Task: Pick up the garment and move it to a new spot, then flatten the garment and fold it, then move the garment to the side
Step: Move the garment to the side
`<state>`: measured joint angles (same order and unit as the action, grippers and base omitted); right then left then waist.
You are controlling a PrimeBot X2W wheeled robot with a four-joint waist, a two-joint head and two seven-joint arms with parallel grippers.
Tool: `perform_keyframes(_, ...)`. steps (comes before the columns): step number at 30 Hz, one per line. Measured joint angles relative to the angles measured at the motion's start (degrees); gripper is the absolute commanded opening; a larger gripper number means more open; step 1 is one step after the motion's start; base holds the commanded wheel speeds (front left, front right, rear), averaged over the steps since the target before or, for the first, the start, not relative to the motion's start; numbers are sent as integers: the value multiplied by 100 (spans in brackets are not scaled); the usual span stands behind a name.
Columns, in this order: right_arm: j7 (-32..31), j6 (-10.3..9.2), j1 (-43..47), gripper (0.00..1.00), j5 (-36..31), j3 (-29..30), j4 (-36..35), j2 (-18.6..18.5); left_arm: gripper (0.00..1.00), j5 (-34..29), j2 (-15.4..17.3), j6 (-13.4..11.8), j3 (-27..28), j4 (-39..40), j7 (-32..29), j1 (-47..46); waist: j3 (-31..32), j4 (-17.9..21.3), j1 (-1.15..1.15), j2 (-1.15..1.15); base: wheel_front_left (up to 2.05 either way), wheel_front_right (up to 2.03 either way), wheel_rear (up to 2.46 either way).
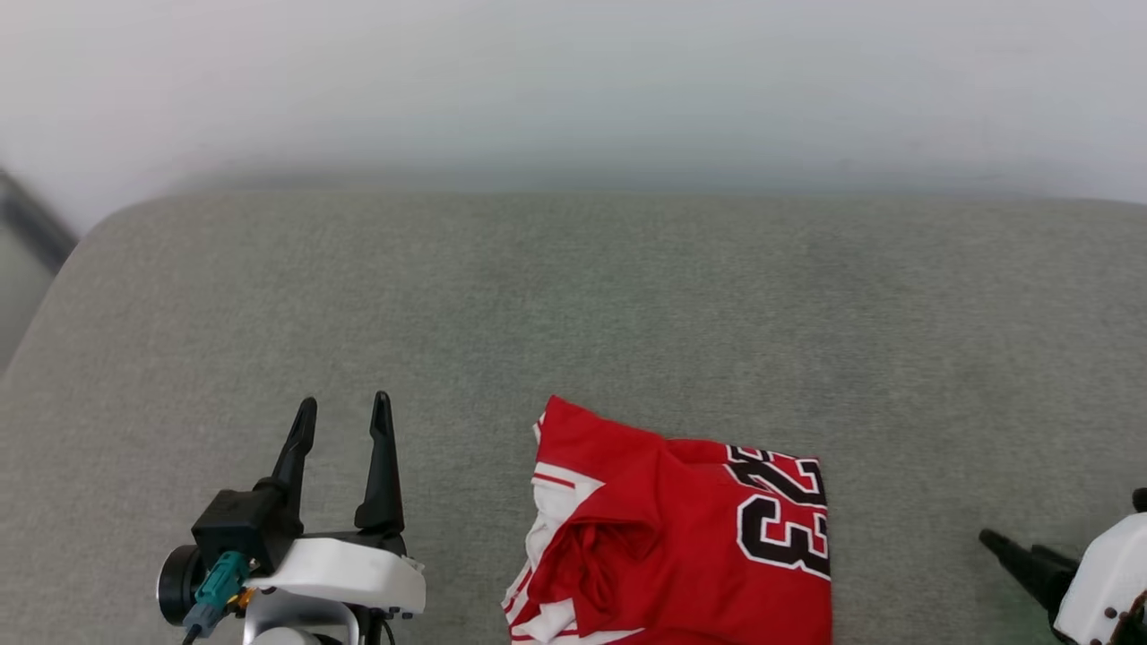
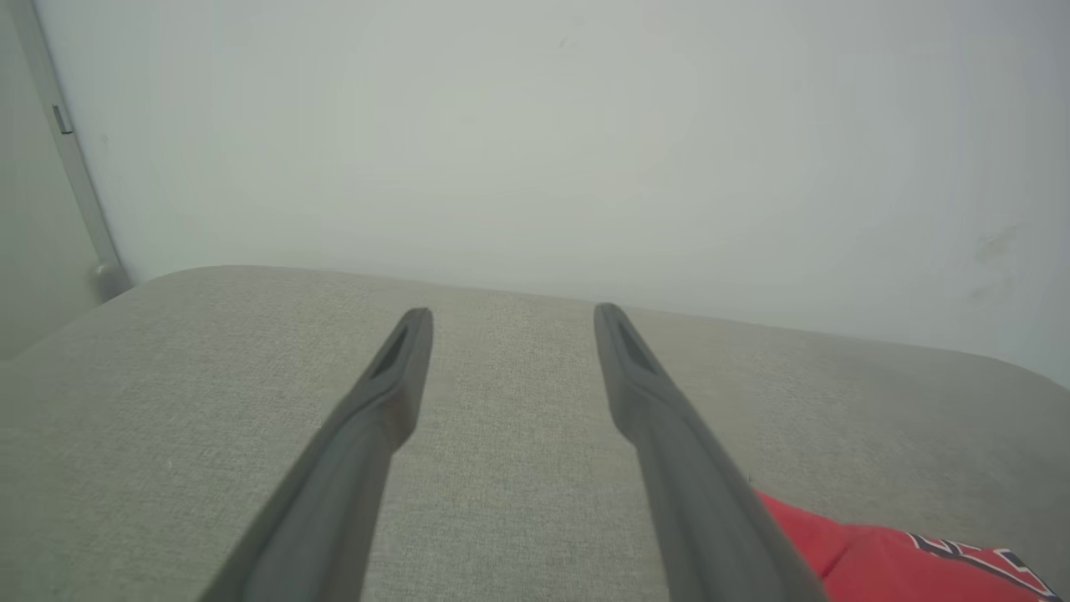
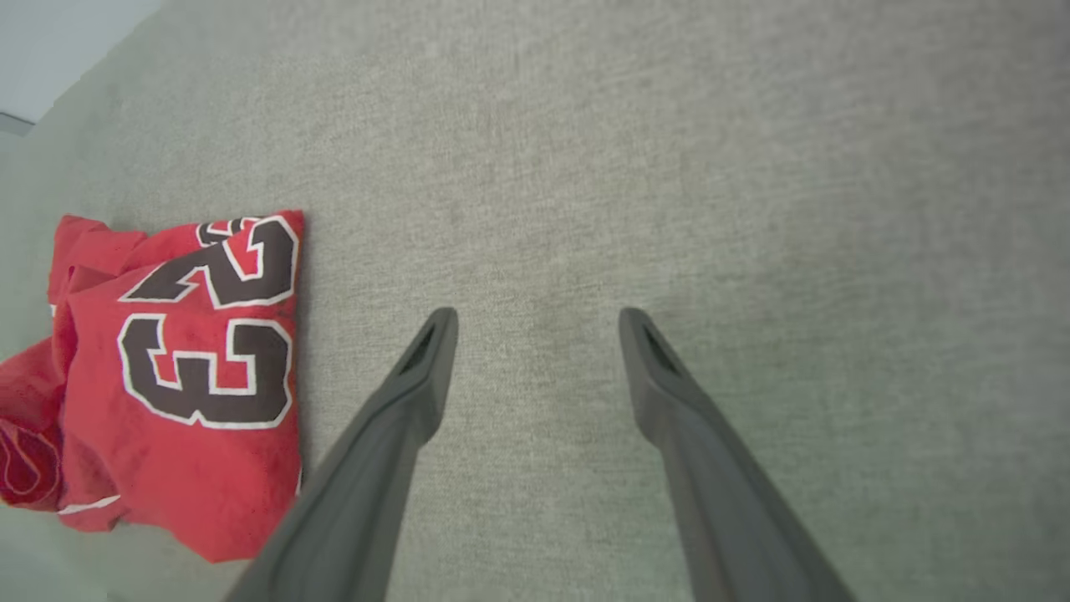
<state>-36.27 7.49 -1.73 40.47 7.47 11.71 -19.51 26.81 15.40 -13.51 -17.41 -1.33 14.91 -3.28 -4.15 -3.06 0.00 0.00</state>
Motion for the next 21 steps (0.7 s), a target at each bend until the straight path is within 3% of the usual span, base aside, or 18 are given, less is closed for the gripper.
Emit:
perform_keyframes(4, -985, 0, -162, 100, 343, 152, 299, 171, 100, -104, -122, 107, 103, -36, 0, -60, -155, -190, 0, 0, 0, 0, 0)
perform_keyframes(10, -2196, 4, -453, 100, 944, 399, 470, 976, 100, -249, -283, 247, 162, -78, 0, -154, -385, -402, 0, 0, 0, 0, 0)
perform_keyframes(15, -2598, 5, -645, 100, 1305, 415, 617, 1395, 100, -318, -344, 349, 223, -160, 0, -210, -540, -502, 0, 0, 0, 0, 0)
perform_keyframes(21, -2631, 7, -839, 100, 1503, 386, 926, 1461, 100, -408, -365, 446, 258, -218, 0, -317, -612, -543, 0, 0, 0, 0, 0)
